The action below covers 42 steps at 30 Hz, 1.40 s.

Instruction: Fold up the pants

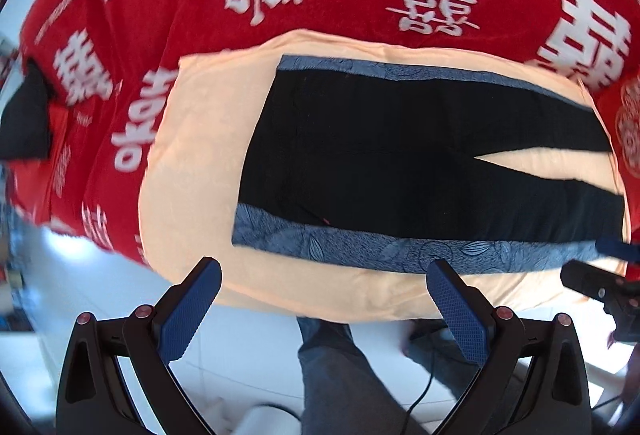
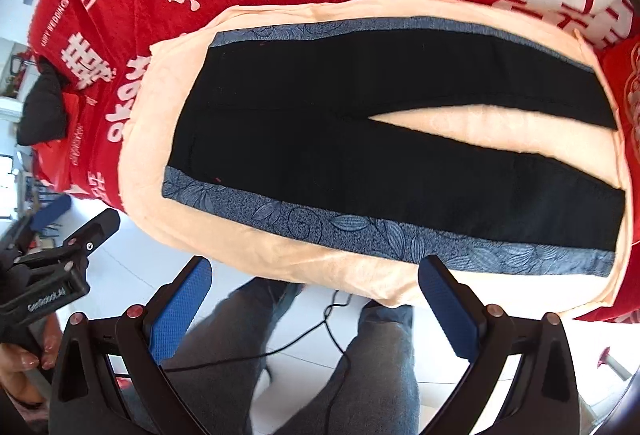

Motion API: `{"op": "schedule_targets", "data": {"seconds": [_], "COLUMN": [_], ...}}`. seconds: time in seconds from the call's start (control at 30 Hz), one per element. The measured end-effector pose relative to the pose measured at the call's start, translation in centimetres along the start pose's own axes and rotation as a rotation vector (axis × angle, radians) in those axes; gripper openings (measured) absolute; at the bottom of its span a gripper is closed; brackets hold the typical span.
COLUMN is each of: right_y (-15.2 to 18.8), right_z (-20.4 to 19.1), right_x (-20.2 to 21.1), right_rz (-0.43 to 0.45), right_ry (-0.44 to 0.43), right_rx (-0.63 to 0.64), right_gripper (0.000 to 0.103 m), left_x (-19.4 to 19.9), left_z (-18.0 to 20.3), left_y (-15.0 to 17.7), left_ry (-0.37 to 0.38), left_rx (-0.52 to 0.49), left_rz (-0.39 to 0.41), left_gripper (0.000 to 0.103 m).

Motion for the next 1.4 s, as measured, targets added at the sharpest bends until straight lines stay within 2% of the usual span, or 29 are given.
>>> {"op": "schedule_targets", "data": {"seconds": [0.2,0.27,0.43,0.47,0.5,0.53,0.57,0.7,0.77,0.93,1.07,1.17,1.23,1.3,1.37,1.4], "right_y": [0.9,1.2,2.1,2.3,2.6,3.0,3.5,4.8,5.3,4.3,2.3,0.6,0.0,0.0,0.6,1.1], "right_z": [1.1,0.4,-3.0,-3.6,-4.5,-5.2,-5.9,-7.7,-8.0,-7.8,-8.2,-9.5,-10.3,-10.9,-9.9,-9.2], "right_x": [-1.8,-2.7,-6.6,-7.5,-8.8,-10.4,-12.3,-17.8,-20.6,-24.1,-23.0,-19.9,-18.4,-17.6,-17.7,-18.0], "right_rz": [-0.030,-0.039,-0.070,-0.080,-0.092,-0.112,-0.141,-0.221,-0.240,-0.217,-0.152,-0.103,-0.097,-0.097,-0.100,-0.102], "right_ry": [-0.066,-0.114,-0.340,-0.381,-0.433,-0.474,-0.505,-0.634,-0.660,-0.743,-0.817,-0.880,-0.890,-0.887,-0.862,-0.840], "right_rx": [-0.032,-0.059,-0.148,-0.169,-0.189,-0.205,-0.222,-0.307,-0.337,-0.454,-0.486,-0.438,-0.393,-0.356,-0.338,-0.342], "right_gripper": [0.103,0.103,0.102,0.099,0.088,0.071,0.065,0.063,0.063,0.063,0.063,0.063,0.063,0.063,0.063,0.063], "left_x": [-1.8,-3.3,-10.1,-11.3,-12.6,-14.2,-15.3,-19.3,-20.6,-22.4,-22.0,-21.1,-20.8,-20.4,-20.4,-20.5], "left_z": [-1.0,-2.1,-4.5,-4.7,-5.0,-5.2,-5.4,-6.4,-6.5,-5.1,-3.2,-1.7,-1.2,-1.1,-1.2,-1.3], "left_y": [1.9,2.1,3.3,3.6,3.8,4.2,4.5,6.0,6.3,6.2,5.1,3.8,2.7,1.8,1.2,1.2], "left_ry": [0.025,0.049,0.224,0.253,0.277,0.303,0.321,0.389,0.434,0.495,0.563,0.617,0.643,0.656,0.649,0.646], "left_rx": [0.089,0.111,0.231,0.251,0.269,0.291,0.308,0.403,0.445,0.442,0.417,0.410,0.439,0.469,0.482,0.482], "left_rz": [-0.036,-0.034,-0.050,-0.044,-0.041,-0.040,-0.038,-0.035,-0.024,-0.023,-0.003,0.025,0.039,0.058,0.061,0.063], "left_gripper": [0.103,0.103,0.103,0.103,0.103,0.103,0.103,0.103,0.103,0.103,0.103,0.103,0.101,0.081,0.080,0.070]}}
Point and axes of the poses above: each gripper's, at about its wrist camera, not at the fingertips, and x roughly against the way its jaws point, z to its right, y to its underside, the point moved 10 cm from there along -x, roughly the way its jaws point, and after that the axes turned 11 degrees about -x, right-handed, at the moved point
